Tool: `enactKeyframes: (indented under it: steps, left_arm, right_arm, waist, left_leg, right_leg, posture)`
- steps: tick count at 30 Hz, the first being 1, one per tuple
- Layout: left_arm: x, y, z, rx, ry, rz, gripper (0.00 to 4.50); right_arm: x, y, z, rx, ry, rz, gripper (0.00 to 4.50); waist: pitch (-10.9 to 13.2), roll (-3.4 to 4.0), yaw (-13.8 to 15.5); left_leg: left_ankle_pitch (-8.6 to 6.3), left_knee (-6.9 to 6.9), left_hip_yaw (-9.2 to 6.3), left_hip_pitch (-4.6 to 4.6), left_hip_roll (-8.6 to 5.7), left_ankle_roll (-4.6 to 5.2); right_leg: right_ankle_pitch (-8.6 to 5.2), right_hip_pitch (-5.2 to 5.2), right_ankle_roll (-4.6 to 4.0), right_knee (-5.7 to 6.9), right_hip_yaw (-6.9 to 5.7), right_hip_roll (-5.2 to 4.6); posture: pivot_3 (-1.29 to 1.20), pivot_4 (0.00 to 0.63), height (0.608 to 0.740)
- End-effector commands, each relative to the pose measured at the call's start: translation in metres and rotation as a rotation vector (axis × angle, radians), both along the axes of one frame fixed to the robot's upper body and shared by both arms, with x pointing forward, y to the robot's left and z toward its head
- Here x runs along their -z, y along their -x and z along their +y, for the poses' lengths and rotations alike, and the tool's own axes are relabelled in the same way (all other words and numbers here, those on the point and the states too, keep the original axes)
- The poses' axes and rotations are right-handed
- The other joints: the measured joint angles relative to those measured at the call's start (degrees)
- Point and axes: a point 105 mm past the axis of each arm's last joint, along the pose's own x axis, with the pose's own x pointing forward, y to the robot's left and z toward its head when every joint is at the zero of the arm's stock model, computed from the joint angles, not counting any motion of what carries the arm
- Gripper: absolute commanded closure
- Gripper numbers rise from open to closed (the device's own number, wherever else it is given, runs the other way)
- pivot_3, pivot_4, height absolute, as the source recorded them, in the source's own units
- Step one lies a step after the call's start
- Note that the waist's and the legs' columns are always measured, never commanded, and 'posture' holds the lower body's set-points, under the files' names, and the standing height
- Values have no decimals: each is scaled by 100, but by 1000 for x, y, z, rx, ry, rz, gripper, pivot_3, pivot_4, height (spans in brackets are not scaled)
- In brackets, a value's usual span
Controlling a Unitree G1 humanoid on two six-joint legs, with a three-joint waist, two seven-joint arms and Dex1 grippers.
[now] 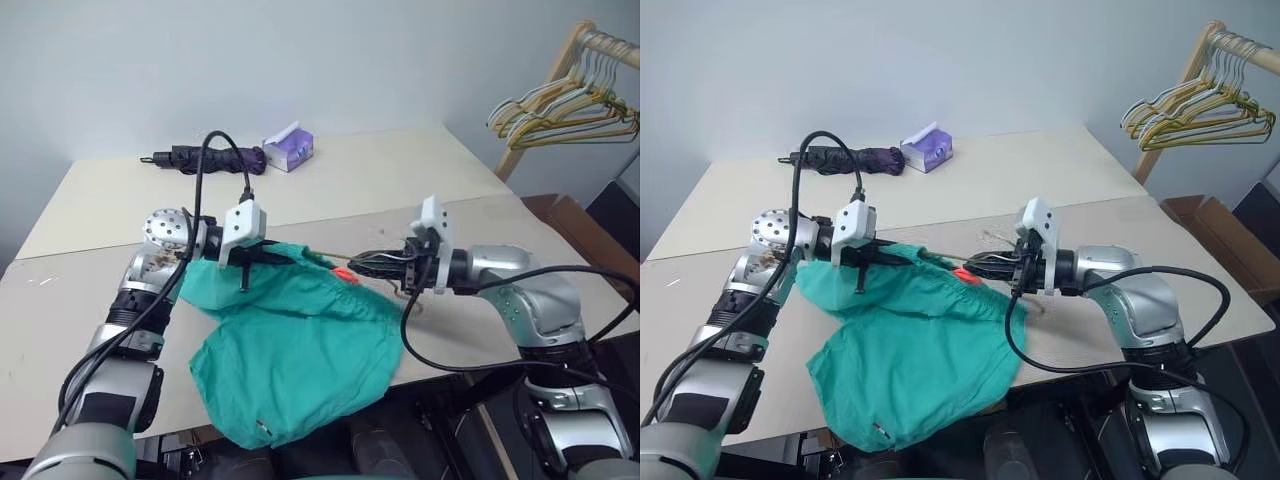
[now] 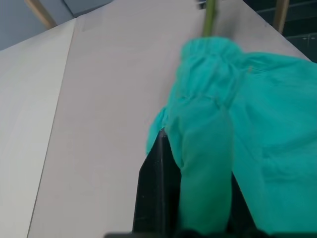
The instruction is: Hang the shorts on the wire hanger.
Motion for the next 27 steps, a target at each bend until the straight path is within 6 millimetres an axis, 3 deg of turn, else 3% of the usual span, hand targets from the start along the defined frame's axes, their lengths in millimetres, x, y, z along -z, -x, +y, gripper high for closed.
enactKeyframes:
  steps: [1, 6, 9, 14, 21, 27]
  left_arm:
    - [-8, 5, 1, 10, 20, -27, 4500]
    - [-7, 8, 5, 14, -3, -18, 4500]
    - [-6, 14, 11, 61, -45, 1, 3854]
    - [-15, 23, 20, 153, -107, 41, 2287]
    - [-26, 12, 23, 131, -115, -26, 27]
    - [-18, 21, 40, 144, -211, 7, 8]
  right_arm:
    - [-19, -6, -4, -8, 8, -49, 4487]
    - [-22, -9, -1, -72, 55, -1, 4487]
    - [-24, -7, 0, -120, 88, 47, 4500]
    - [-31, -5, 0, -214, 156, 85, 4500]
    - [-35, -8, 4, -306, 233, 78, 4500]
    - [-35, -14, 6, -305, 238, 80, 4500]
  waist:
    - [0, 0, 13]
    - [0, 0, 30]
    - [0, 0, 31]
    - [1, 1, 46]
    - [1, 2, 187]
    - [1, 2, 219]
  left_leg:
    - [0, 0, -1, 0, 0, 0]
    - [0, 0, -2, 1, 0, 0]
    - [0, 0, 0, 0, 0, 0]
    - [0, 0, 0, -1, 0, 0]
    - [0, 0, 3, -3, 0, 0]
    - [0, 1, 3, -23, 0, 0]
  right_leg:
    - [0, 0, 0, 0, 0, 0]
    - [0, 0, 0, 1, -2, 0]
    - [0, -1, -1, 0, -1, -1]
    - [0, -5, -1, 1, -2, 0]
    - [0, -9, -1, 2, -1, -1]
    - [1, -34, -2, 8, 1, -1]
  posture:
    - [-142, 27, 740]
    - [-124, 28, 740]
    - [-115, 28, 740]
    - [-104, 27, 740]
    - [-87, 26, 740]
    - [-81, 26, 740]
